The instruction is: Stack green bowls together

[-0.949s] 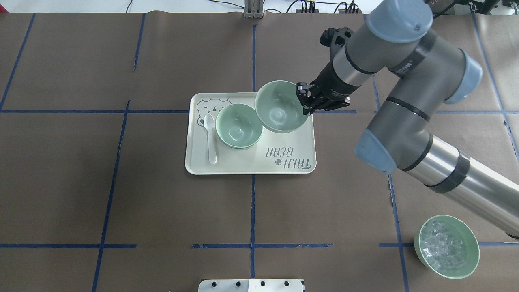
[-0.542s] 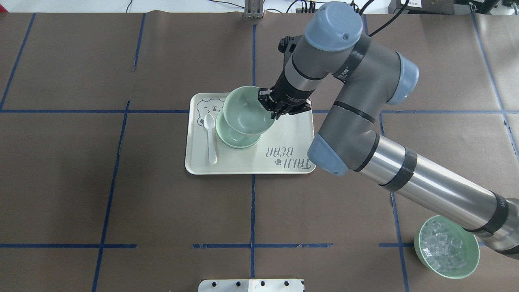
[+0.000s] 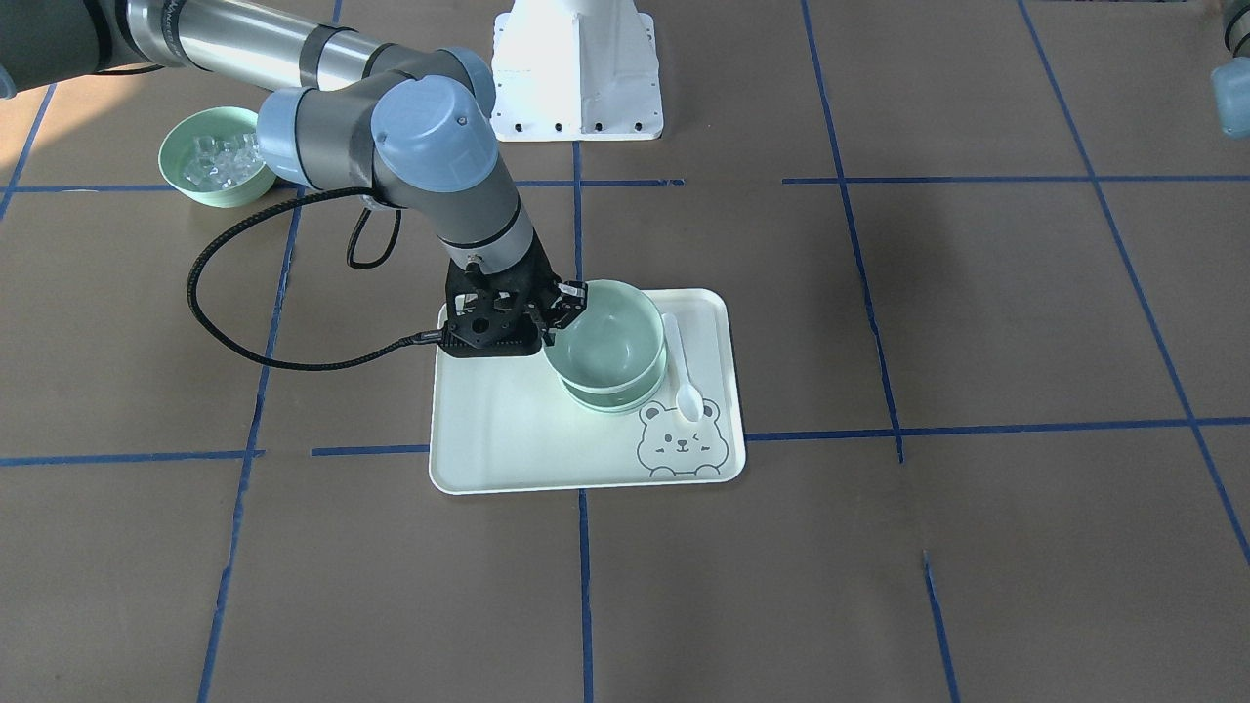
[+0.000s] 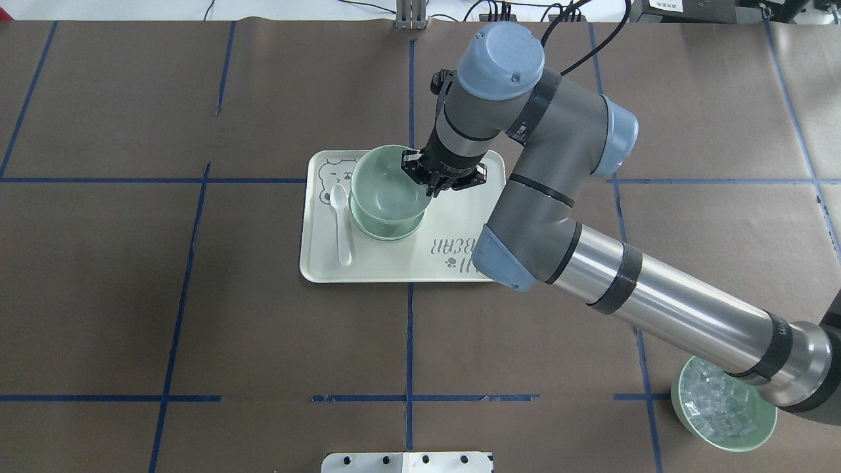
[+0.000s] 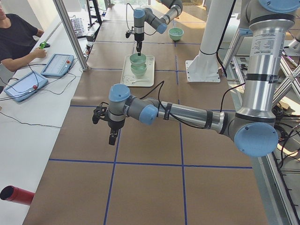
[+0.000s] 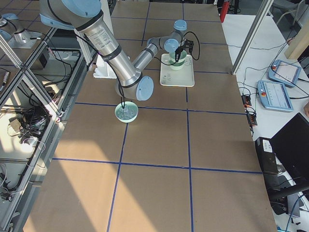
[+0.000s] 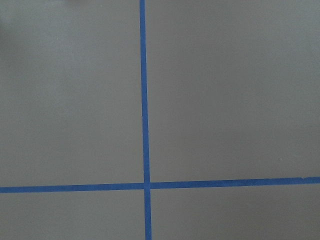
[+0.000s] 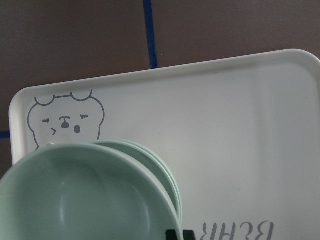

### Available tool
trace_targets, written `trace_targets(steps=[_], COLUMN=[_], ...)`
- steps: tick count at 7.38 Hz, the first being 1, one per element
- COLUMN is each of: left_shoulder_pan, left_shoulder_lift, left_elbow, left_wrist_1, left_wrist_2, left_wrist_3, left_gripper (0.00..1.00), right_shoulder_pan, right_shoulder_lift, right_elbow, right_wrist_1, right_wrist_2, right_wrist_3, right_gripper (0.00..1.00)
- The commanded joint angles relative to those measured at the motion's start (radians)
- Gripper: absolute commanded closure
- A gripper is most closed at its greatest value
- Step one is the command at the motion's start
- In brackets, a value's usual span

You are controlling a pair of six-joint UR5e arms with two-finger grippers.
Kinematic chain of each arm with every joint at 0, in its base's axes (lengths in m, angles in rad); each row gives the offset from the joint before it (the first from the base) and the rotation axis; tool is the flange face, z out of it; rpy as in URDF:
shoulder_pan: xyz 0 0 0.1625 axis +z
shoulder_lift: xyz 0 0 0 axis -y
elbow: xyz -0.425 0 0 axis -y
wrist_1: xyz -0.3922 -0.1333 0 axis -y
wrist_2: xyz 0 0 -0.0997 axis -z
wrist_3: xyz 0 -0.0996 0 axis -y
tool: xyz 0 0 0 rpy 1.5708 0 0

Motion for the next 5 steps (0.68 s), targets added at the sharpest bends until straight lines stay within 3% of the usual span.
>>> trace_targets(steps=[1,2,3,5], left_shoulder_pan=[-0.002,-0.002,-0.002,-0.002], left_shoulder_lift=[0.006,0.006,0.006,0.008], left_elbow=[0.001,0.001,0.001,0.001], left_wrist_1=[0.000,-0.002,-0.002,-0.002], left_wrist_2=[0.000,0.000,0.000,0.001], left_wrist_3=[0.001,0.001,0.001,0.001], left_gripper=[0.00,0.00,0.00,0.00], right_shoulder_pan=[-0.010,-0.042,-0.046,-0.026], right_shoulder_lift=[0.002,0.002,-0.004,-0.001], right_elbow=[-0.008,-0.017,-0.037,-0.040], right_wrist_1=[0.002,0.045,0.120,0.114], right_wrist_2=[-0.010,-0.056,-0.125,-0.107], right_wrist_3=[0.011,0.040,0.116,0.115], right_gripper=[0.68,0.01,0.00,0.00])
